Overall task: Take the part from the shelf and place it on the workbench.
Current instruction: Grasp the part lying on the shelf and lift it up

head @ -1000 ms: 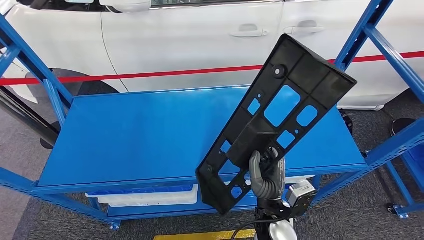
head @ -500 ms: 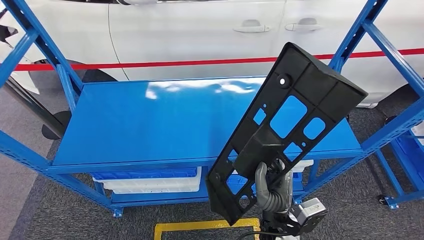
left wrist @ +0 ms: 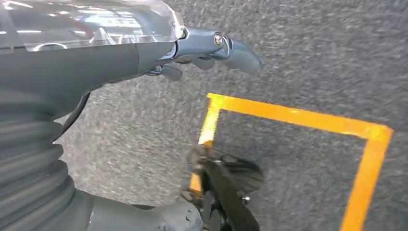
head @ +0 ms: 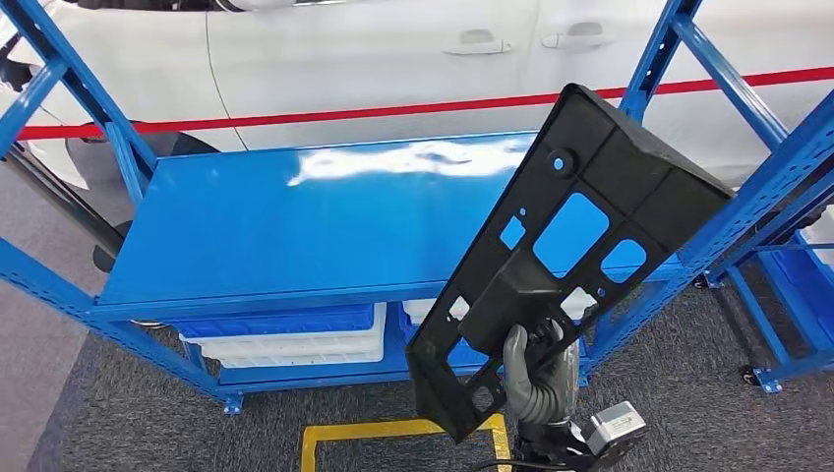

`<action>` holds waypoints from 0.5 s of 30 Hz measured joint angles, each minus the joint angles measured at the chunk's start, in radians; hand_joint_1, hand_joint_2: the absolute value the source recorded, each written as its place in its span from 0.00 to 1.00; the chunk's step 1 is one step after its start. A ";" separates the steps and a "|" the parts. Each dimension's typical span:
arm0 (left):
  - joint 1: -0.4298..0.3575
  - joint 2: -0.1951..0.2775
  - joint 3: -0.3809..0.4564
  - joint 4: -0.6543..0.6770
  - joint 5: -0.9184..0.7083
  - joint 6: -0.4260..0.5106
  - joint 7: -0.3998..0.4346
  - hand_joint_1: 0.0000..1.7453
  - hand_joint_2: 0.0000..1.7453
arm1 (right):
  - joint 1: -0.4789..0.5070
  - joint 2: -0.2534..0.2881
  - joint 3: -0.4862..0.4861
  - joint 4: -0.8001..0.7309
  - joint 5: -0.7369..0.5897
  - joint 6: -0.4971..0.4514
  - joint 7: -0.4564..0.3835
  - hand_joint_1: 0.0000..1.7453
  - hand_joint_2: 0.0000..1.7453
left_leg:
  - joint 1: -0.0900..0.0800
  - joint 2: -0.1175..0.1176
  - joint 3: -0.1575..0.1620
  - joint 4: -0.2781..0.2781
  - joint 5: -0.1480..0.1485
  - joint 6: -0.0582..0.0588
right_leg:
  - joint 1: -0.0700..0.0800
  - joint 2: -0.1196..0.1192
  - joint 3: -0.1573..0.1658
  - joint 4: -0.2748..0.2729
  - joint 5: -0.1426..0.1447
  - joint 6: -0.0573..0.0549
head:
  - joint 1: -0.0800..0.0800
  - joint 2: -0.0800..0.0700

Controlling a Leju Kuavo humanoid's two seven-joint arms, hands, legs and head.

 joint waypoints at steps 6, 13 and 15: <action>-0.005 0.006 0.043 -0.003 -0.069 -0.019 0.013 0.00 1.00 | 0.037 -0.001 -0.003 -0.015 0.018 0.014 -0.047 1.00 1.00 | -0.012 -0.002 0.120 0.042 -0.146 0.015 | 0.019 -0.011 -0.133 0.015 0.109 -0.031 | -0.008 0.000; -0.004 0.007 0.065 -0.004 -0.085 -0.029 0.026 0.00 1.00 | 0.068 -0.007 -0.012 -0.035 0.017 0.017 -0.066 1.00 1.00 | -0.010 0.008 0.107 -0.051 -0.064 0.049 | 0.008 -0.007 -0.193 0.183 -0.045 0.011 | -0.004 0.000; -0.004 0.007 0.069 -0.004 -0.086 -0.032 0.027 0.00 1.00 | 0.074 -0.011 -0.016 -0.035 0.014 0.017 -0.066 1.00 1.00 | -0.009 0.010 0.074 -0.045 -0.041 0.046 | 0.001 -0.007 -0.196 0.273 -0.069 0.020 | -0.003 0.000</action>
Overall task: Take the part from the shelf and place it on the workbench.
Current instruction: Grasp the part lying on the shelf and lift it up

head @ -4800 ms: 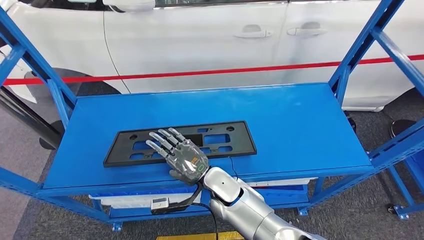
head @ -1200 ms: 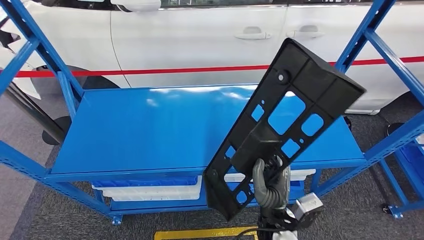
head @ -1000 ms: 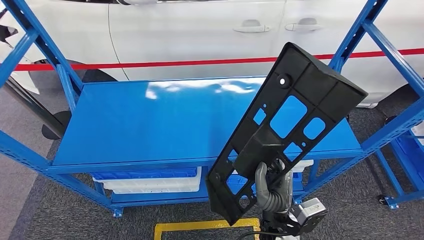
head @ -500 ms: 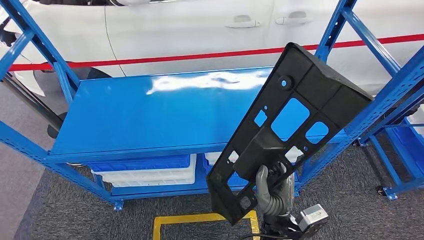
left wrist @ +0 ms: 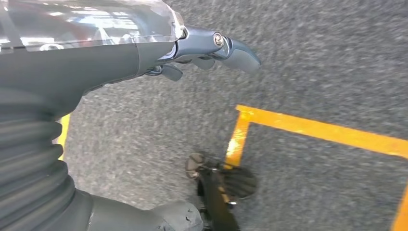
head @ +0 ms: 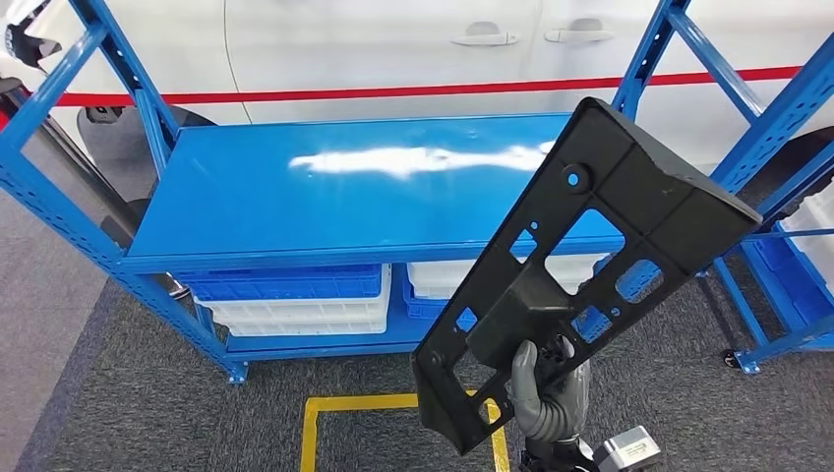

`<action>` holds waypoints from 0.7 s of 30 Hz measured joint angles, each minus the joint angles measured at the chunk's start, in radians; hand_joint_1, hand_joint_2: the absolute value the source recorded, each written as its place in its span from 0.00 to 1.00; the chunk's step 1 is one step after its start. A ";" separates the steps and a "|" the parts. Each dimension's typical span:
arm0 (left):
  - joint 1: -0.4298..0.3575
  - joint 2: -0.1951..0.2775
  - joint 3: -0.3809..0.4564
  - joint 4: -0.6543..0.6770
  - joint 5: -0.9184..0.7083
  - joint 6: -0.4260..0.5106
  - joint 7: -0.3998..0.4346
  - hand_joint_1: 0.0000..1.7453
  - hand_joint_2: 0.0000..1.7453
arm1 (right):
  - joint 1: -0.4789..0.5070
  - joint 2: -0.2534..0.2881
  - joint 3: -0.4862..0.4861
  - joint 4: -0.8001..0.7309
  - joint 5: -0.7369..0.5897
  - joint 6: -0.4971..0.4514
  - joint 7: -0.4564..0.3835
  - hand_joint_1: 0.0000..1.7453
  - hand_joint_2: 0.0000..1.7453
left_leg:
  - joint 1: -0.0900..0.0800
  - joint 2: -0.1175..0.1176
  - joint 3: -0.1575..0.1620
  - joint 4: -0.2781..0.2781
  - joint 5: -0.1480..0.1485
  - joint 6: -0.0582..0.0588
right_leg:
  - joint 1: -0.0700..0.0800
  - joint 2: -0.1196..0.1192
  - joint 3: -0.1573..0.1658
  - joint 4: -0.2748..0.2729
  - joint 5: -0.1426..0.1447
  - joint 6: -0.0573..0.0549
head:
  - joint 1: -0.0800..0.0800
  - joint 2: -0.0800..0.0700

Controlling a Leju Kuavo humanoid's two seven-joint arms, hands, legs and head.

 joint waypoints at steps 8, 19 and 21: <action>0.003 -0.005 0.010 -0.004 -0.018 -0.005 0.003 0.00 1.00 | 0.015 -0.006 -0.012 -0.032 0.017 -0.006 0.005 1.00 1.00 | 0.006 -0.003 -0.096 0.054 0.057 -0.046 | -0.004 0.003 0.226 -0.275 0.041 -0.021 | 0.001 0.000; 0.005 -0.011 0.028 -0.013 -0.043 -0.019 0.004 0.00 1.00 | 0.047 -0.008 -0.027 -0.059 0.029 -0.016 0.026 1.00 1.00 | 0.003 -0.008 -0.009 0.186 -0.072 -0.034 | 0.019 -0.006 0.079 -0.255 0.155 -0.063 | -0.006 0.000; 0.002 -0.011 0.029 -0.018 -0.045 -0.019 0.004 0.00 1.00 | 0.049 -0.008 -0.029 -0.064 0.030 -0.017 0.028 1.00 1.00 | -0.006 -0.007 0.076 0.057 -0.085 -0.020 | 0.018 -0.007 0.070 -0.254 0.172 -0.055 | -0.005 0.000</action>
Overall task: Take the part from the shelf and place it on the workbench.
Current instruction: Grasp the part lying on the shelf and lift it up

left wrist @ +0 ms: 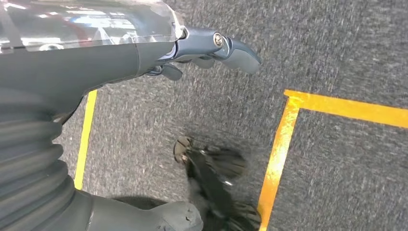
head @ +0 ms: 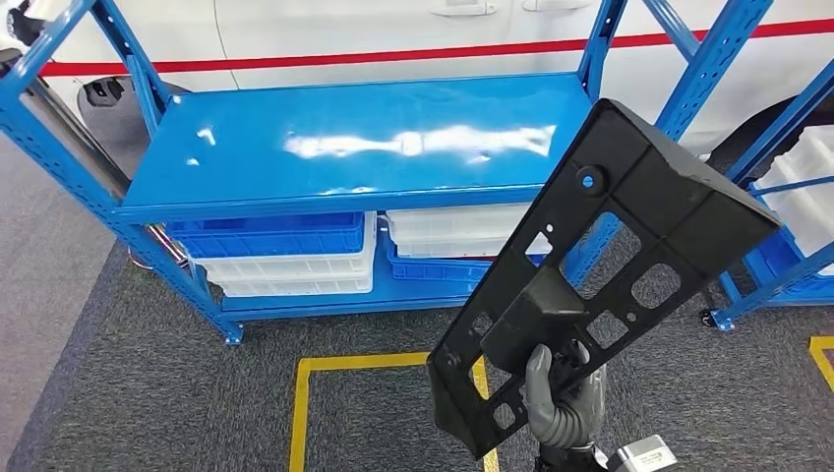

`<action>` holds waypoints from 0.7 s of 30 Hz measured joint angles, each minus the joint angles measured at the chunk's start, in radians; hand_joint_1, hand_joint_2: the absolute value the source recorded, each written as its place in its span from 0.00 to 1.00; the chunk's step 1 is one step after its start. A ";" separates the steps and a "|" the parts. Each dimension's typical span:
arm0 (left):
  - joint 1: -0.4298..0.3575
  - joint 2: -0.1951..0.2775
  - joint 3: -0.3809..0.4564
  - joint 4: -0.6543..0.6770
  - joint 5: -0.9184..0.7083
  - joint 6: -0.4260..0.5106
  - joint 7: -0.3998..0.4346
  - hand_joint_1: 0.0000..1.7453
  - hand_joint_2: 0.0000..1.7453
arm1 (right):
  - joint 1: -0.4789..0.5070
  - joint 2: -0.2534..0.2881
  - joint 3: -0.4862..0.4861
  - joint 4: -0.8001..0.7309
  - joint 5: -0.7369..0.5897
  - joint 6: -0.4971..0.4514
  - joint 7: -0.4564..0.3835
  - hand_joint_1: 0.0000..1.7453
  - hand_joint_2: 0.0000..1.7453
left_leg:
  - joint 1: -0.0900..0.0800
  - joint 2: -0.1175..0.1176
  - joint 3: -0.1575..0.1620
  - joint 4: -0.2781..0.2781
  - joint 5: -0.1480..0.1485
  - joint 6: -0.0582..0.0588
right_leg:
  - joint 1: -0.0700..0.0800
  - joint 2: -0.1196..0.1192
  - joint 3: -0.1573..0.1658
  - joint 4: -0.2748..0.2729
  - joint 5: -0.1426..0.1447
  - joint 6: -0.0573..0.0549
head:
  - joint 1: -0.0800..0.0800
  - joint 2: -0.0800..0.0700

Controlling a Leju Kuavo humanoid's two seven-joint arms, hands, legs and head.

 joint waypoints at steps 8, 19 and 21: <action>0.001 -0.008 0.020 -0.010 -0.030 -0.008 0.006 0.00 1.00 | 0.017 -0.002 -0.021 -0.017 0.010 0.000 0.017 1.00 1.00 | 0.003 0.010 -0.055 -0.073 0.083 0.023 | -0.009 0.007 -0.060 0.180 -0.166 0.043 | -0.003 0.000; 0.006 -0.014 0.066 -0.022 -0.092 -0.022 0.013 0.00 1.00 | 0.029 -0.007 -0.026 -0.029 0.065 0.005 0.021 1.00 1.00 | 0.013 0.004 -0.190 0.000 0.153 -0.032 | -0.020 0.008 0.149 -0.018 -0.120 0.014 | 0.000 0.000; 0.006 -0.015 0.075 -0.022 -0.105 -0.022 0.013 0.00 1.00 | 0.028 -0.007 -0.026 -0.032 0.060 0.018 0.025 1.00 1.00 | 0.017 0.001 -0.215 0.065 0.080 -0.040 | -0.021 0.008 0.123 -0.019 -0.098 -0.004 | -0.003 0.000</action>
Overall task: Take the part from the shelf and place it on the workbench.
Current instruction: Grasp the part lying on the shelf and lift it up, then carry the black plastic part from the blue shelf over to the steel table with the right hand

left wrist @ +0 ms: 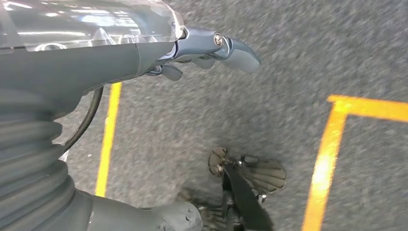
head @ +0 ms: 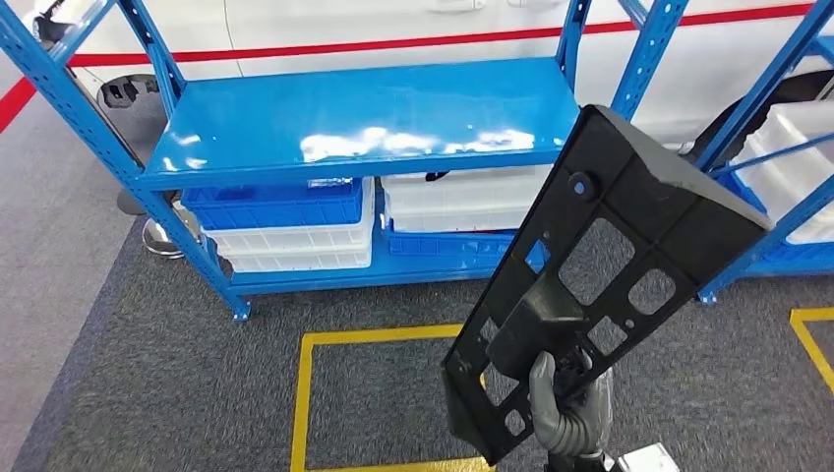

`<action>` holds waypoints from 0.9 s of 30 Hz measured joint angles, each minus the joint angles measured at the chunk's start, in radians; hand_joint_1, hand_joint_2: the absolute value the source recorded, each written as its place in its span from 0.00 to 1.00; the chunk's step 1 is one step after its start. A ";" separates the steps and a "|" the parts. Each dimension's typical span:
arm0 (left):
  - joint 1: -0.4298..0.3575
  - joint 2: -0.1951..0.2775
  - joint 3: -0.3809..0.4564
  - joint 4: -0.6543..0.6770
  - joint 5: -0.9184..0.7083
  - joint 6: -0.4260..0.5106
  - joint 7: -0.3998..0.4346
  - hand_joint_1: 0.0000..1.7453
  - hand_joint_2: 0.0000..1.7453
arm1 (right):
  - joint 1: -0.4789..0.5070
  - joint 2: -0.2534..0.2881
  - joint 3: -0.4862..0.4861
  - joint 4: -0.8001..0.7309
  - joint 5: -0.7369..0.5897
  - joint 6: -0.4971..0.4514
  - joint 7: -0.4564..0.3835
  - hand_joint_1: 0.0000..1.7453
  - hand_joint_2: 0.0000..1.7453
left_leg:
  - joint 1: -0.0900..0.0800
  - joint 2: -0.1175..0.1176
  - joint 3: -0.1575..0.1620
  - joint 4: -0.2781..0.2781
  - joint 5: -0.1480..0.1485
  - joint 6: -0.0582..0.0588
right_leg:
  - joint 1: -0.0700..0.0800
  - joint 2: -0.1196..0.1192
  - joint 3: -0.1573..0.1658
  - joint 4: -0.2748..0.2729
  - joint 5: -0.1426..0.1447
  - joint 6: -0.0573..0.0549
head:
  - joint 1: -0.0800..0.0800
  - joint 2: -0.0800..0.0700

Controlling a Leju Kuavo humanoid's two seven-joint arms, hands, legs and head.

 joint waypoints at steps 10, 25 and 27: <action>-0.001 -0.001 0.030 -0.012 -0.029 -0.004 -0.007 0.00 1.00 | 0.003 0.000 -0.001 -0.004 -0.023 0.019 0.008 1.00 1.00 | -0.016 -0.077 0.199 -0.082 -0.063 0.050 | 0.015 0.063 -0.110 0.010 0.093 0.006 | -0.002 0.000; 0.002 -0.008 0.059 -0.023 -0.062 0.002 -0.008 0.00 1.00 | 0.048 -0.001 -0.061 -0.015 -0.031 0.004 0.011 1.00 1.00 | -0.012 0.094 0.171 -0.097 -0.044 0.025 | -0.004 -0.069 -0.050 0.023 0.029 0.049 | 0.007 0.000; -0.001 -0.008 0.062 -0.025 -0.062 0.003 -0.008 0.00 1.00 | 0.052 -0.001 -0.066 -0.017 -0.031 0.005 0.011 1.00 1.00 | -0.012 0.110 0.173 -0.092 -0.046 0.014 | 0.000 -0.052 -0.058 0.024 0.029 0.031 | 0.004 0.000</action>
